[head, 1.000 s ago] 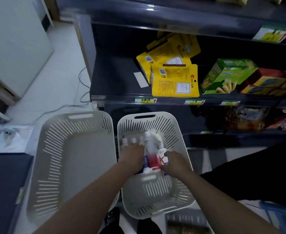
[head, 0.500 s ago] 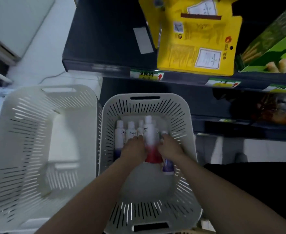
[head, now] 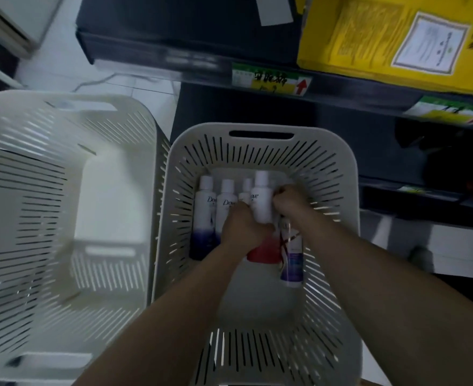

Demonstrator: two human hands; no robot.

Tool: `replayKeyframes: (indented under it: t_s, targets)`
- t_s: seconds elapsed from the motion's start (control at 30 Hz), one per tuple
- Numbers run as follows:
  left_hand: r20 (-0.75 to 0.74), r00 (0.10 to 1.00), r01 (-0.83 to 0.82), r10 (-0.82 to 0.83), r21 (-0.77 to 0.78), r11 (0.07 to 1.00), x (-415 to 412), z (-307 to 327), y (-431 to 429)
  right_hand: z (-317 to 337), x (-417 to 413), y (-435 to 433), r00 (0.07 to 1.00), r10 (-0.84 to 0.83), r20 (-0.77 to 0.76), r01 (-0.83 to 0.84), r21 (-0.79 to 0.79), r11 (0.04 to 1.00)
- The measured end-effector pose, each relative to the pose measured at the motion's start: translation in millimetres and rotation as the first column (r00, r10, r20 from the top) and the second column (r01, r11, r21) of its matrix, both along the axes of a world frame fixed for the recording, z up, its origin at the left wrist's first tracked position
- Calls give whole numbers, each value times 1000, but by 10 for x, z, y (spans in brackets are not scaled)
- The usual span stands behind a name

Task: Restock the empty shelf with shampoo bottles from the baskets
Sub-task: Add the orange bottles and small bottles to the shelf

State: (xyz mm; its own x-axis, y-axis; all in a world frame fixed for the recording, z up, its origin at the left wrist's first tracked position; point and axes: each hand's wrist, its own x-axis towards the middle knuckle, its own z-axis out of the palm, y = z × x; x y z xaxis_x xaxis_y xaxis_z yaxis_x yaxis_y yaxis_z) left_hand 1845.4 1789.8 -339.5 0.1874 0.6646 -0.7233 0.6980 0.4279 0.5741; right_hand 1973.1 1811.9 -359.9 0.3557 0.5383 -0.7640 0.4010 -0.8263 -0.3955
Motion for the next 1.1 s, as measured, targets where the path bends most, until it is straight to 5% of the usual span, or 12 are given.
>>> replayKeyframes:
  t_s: [0.27,0.43,0.67,0.8,1.0,1.1]
  targets:
    - [0,984,-178,180,-164,970,-125,40,-19,38,-12,-45,953,290,82,-278,-135,951]
    - [52,951,-278,306,-291,915,-266,101,12,79,-5,-75,996,89,16,-88,-38,995]
    - [146,942,-285,302,-129,950,-258,108,3,303,-108,-283,998,-32,-52,40,165,985]
    - [248,882,-326,401,-296,898,-263,59,-21,346,-122,-371,981,-84,-176,119,202,972]
    - [343,823,-361,453,-299,883,-298,322,-144,437,-264,-490,999,-10,-51,23,248,969]
    - [405,773,-415,489,-259,872,-349,604,-134,611,-280,-495,994,-77,-82,101,347,932]
